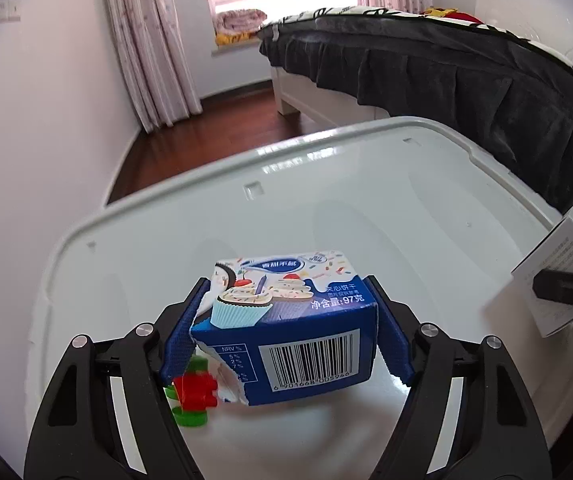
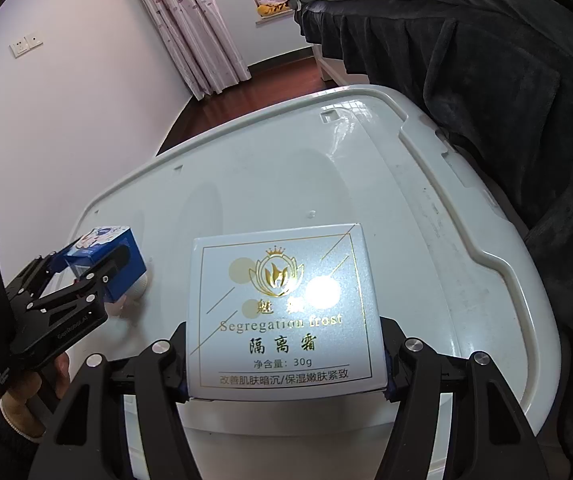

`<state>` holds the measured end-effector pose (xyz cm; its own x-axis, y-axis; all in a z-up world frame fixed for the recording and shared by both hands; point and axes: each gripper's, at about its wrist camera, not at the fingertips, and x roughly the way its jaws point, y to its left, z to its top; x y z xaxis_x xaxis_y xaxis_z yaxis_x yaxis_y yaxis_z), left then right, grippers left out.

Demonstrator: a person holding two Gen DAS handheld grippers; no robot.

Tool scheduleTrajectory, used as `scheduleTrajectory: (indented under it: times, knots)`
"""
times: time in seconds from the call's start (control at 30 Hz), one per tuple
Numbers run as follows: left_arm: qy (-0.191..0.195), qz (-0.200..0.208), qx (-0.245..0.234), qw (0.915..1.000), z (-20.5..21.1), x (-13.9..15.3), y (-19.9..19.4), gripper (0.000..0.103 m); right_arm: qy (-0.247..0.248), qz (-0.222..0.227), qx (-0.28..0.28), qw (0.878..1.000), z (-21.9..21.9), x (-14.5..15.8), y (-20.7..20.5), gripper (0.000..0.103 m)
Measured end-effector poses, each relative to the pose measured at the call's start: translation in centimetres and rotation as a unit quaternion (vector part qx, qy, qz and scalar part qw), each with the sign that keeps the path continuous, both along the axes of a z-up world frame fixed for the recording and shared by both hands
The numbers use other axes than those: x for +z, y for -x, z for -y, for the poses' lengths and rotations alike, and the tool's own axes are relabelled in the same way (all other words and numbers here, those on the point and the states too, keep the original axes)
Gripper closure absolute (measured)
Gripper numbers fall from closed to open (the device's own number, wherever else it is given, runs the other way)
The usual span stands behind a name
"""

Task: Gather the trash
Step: 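Lift the snack box with the left gripper while the right gripper holds the cream box, then lower both grippers over the orange bucket and release the cream box and snack box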

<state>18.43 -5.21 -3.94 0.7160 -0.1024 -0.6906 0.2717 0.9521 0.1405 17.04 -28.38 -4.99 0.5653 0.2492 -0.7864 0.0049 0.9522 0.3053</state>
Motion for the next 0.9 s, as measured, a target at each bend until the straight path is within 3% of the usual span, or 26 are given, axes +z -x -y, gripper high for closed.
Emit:
scheduleTrajectory:
  times: [0.27, 0.57, 0.73, 0.9]
  knots:
    - [-0.019, 0.015, 0.000, 0.9997, 0.8, 0.3, 0.8, 0.034, -0.001, -0.001, -0.001, 1.000, -0.1, -0.1, -0.2, 0.040]
    - [0.028, 0.038, 0.005, 0.9989, -0.6, 4.4, 4.8, 0.034, -0.004, 0.004, 0.004, 1.000, -0.6, 0.2, -0.1, 0.040]
    - [0.055, 0.027, 0.030, 0.9977, -2.6, 5.5, 7.5, 0.034, -0.005, 0.008, 0.008, 1.000, -1.0, 0.6, 0.1, 0.040]
    - [0.052, 0.001, 0.065, 0.9965, -3.7, 4.9, 10.3, 0.034, -0.004, 0.011, 0.015, 1.000, -1.6, 0.9, 0.3, 0.040]
